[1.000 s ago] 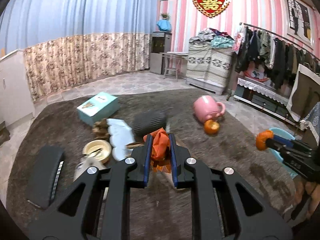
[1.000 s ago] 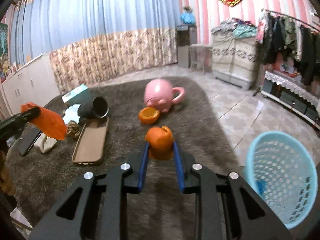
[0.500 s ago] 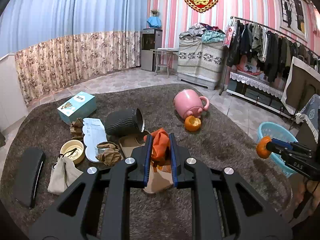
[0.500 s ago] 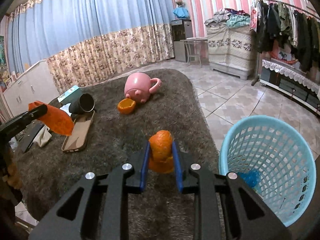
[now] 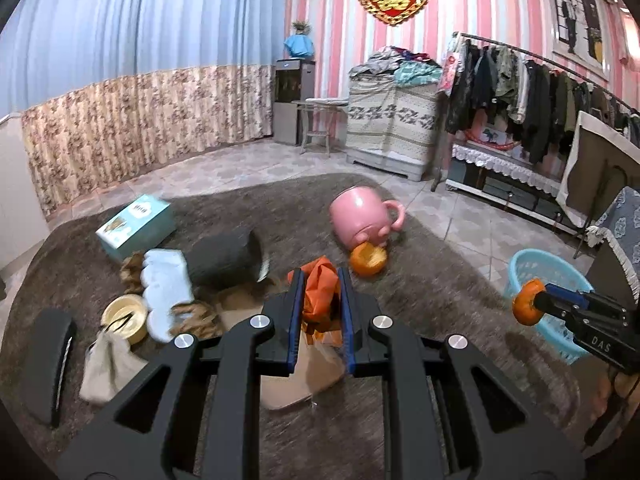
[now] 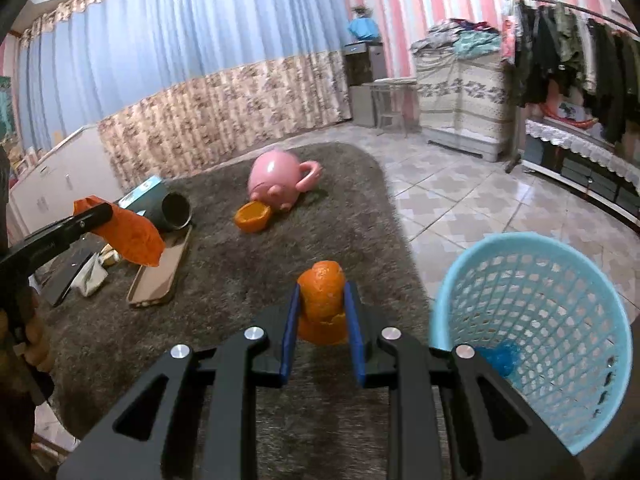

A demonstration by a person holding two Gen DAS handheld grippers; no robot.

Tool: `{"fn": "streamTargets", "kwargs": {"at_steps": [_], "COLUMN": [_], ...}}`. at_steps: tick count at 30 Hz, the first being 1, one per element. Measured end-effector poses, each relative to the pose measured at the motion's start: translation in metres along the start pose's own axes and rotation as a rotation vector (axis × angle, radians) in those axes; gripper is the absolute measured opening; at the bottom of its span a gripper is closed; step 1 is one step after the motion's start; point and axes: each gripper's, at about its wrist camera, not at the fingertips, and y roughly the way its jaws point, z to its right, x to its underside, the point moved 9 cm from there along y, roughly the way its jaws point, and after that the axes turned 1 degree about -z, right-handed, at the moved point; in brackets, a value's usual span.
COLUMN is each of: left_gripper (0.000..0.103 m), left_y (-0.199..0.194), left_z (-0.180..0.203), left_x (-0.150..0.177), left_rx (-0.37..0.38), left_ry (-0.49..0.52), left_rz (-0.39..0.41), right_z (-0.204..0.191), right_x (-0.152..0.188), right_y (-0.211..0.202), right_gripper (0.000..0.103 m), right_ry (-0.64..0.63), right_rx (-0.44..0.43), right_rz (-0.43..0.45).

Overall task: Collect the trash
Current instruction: 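Carry the orange peel and orange bag in both tools over the basket, then open both tools to drop the peel and orange bag into the basket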

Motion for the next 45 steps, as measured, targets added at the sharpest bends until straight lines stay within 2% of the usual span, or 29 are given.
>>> {"fn": "streamTargets", "kwargs": {"at_steps": [7,14,25,36,40,43,45], "left_gripper": [0.015,0.015,0.015,0.015,0.016,0.021,0.042], "left_y": [0.013,0.027,0.051,0.076,0.085,0.093,0.095], "left_z": [0.067,0.146,0.239,0.302,0.322,0.334,0.335], "left_x": [-0.022,-0.026,-0.016,0.006,0.006,0.007,0.007], "left_rx": [0.101,0.211,0.359,0.422,0.434,0.434,0.424], "left_ry": [0.064,0.143,0.193,0.252,0.27,0.28,0.277], "left_rz": [0.029,0.027,-0.021,-0.072,-0.065,-0.074,-0.076], "right_z": [0.063,0.132,0.18,0.202,0.209,0.208,0.21], "right_x": [-0.005,-0.001,0.006,0.013,0.014,0.016,0.017], "right_y": [-0.043,-0.081,-0.088,-0.092,-0.092,-0.091,-0.091], "right_gripper": [0.023,0.023,0.023,0.023,0.023,0.023,0.023], "right_ry": [0.068,0.193,0.272,0.313,0.341,0.344,0.352], "right_rx": [0.18,0.29,0.341,0.363,0.366,0.371,0.371], "right_rz": [0.069,0.135,0.144,0.152,0.153,0.15,0.152]}}
